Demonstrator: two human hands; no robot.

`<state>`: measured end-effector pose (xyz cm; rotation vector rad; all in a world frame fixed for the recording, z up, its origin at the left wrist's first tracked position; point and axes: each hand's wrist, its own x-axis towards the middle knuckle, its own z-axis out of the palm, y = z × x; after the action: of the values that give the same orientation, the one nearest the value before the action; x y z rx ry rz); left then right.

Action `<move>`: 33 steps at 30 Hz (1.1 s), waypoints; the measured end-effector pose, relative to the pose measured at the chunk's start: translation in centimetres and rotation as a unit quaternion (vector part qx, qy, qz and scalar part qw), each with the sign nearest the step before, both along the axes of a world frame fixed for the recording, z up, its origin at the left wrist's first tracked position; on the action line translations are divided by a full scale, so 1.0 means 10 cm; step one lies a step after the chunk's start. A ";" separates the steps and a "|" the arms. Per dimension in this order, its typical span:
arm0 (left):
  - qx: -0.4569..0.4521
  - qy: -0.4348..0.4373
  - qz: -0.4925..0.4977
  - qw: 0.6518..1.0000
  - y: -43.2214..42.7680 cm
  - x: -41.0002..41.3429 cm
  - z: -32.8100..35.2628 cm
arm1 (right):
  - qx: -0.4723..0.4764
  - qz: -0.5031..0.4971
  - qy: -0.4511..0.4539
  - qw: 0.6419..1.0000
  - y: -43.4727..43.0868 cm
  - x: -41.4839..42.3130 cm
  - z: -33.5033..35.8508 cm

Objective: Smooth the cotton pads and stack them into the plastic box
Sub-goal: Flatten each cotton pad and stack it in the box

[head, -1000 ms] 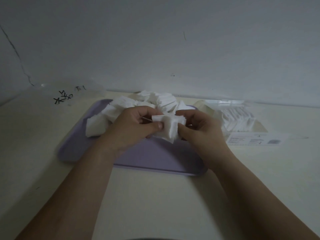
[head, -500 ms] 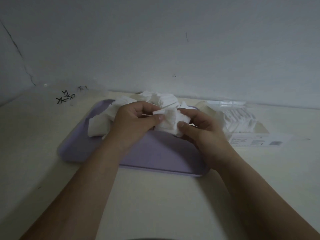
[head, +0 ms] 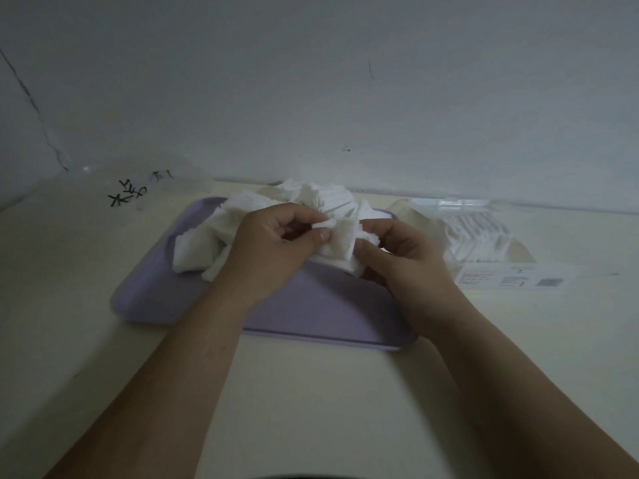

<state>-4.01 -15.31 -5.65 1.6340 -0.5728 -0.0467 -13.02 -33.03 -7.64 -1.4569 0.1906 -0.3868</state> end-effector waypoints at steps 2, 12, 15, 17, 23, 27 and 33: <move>-0.019 0.010 0.010 1.000 0.00 0.01 -0.01 | 0.013 -0.012 0.001 1.000 -0.01 0.02 -0.02; -0.036 0.074 -0.075 0.994 0.15 0.04 0.14 | -0.050 -0.083 -0.033 0.995 -0.01 -0.01 0.04; 0.024 0.021 -0.090 0.995 0.07 -0.04 0.08 | -0.062 -0.060 -0.034 0.996 0.01 -0.04 0.06; 0.034 0.006 -0.084 0.996 0.05 -0.05 0.05 | -0.059 -0.047 -0.038 0.996 0.02 -0.05 0.08; 0.020 0.003 -0.059 0.998 0.00 -0.04 0.01 | -0.062 -0.044 -0.041 0.996 0.03 -0.05 0.11; 0.009 0.013 -0.040 0.999 0.00 -0.04 0.01 | -0.071 -0.040 -0.047 0.996 0.04 -0.06 0.11; 0.030 0.000 -0.020 0.999 -0.02 -0.05 -0.02 | -0.055 0.001 -0.041 0.998 0.03 -0.08 0.13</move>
<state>-4.54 -15.47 -5.81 1.6804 -0.6091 -0.0931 -13.82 -32.75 -6.33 -1.5457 0.1037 -0.4602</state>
